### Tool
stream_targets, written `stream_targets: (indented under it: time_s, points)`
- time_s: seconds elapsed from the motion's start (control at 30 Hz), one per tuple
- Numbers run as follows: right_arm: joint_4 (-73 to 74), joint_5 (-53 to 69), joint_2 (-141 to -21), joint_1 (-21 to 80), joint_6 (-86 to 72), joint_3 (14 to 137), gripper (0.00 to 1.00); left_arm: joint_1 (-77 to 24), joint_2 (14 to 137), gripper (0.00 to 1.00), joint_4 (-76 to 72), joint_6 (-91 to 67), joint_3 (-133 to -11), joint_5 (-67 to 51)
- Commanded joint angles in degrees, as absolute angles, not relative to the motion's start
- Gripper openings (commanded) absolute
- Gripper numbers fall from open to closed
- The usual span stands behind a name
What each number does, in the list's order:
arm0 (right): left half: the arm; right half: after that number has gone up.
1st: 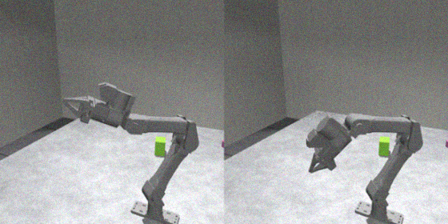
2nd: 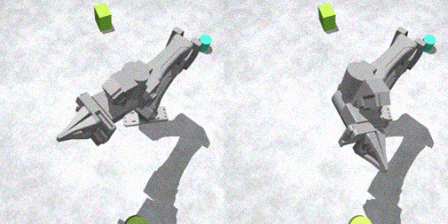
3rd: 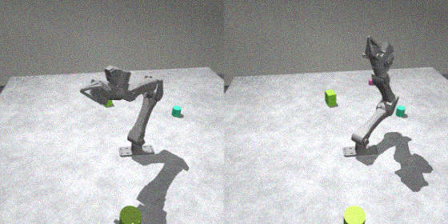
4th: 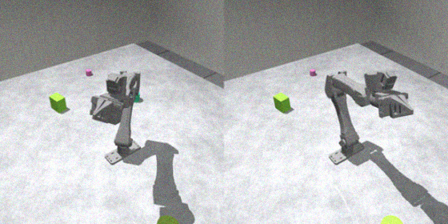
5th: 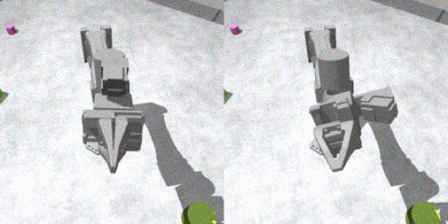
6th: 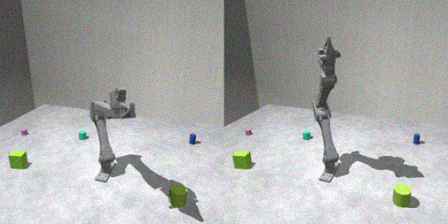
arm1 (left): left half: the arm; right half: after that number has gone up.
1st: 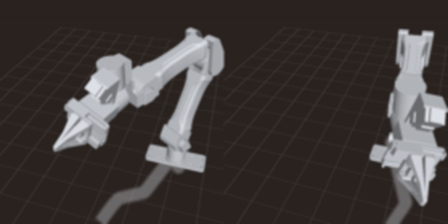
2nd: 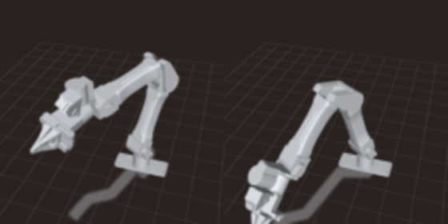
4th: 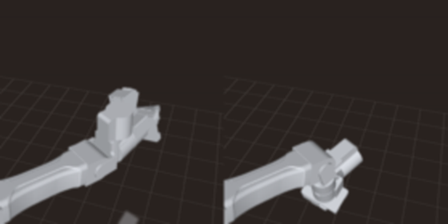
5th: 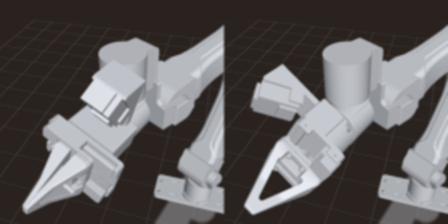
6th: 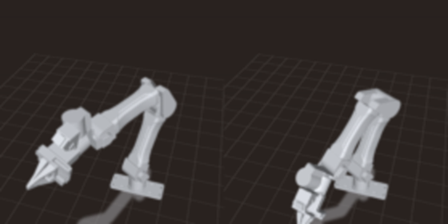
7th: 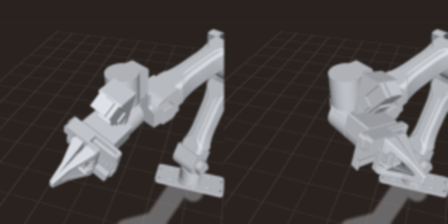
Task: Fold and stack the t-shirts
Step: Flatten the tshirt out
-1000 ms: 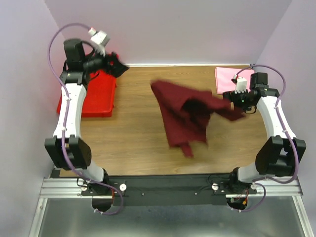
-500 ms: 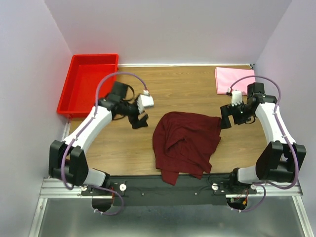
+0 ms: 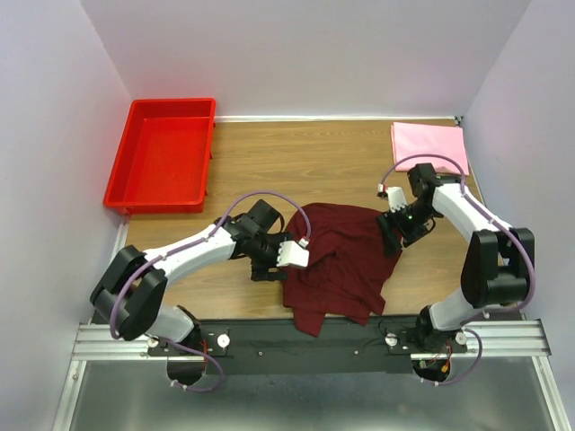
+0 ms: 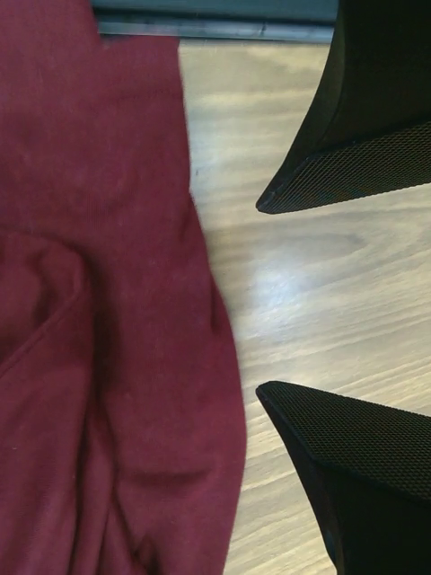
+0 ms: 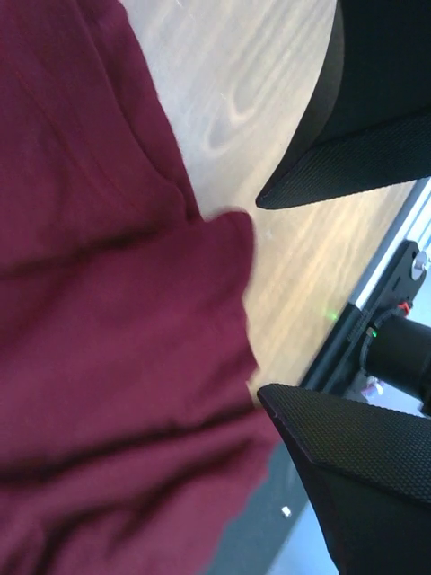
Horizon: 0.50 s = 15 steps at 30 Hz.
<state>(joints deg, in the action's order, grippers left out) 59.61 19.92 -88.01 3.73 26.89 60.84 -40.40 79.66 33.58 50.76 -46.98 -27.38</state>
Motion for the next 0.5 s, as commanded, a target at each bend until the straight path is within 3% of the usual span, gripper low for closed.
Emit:
stream_targets:
  time_s: [0.0,0.13,0.3,0.4,0.47]
  points:
    - [54.06,14.33,-91.84,5.44,23.39,60.03,0.84,-40.96,83.23,0.83,27.87,49.14,-47.63,-22.06]
    - [51.59,12.13,-94.48,7.03,22.06,59.68,0.73,-41.04,85.51,0.83,26.28,46.15,-49.13,-23.99]
    - [50.89,11.16,-95.10,7.12,21.62,60.29,0.52,-41.04,88.59,0.84,27.86,42.72,-52.20,-30.22]
    - [50.89,11.34,-94.66,7.12,21.80,60.38,0.31,-41.48,88.94,0.93,30.14,42.62,-53.26,-34.27]
    - [50.80,11.42,-94.48,7.12,22.06,60.38,0.08,-41.84,89.38,0.94,29.97,41.93,-53.61,-34.28]
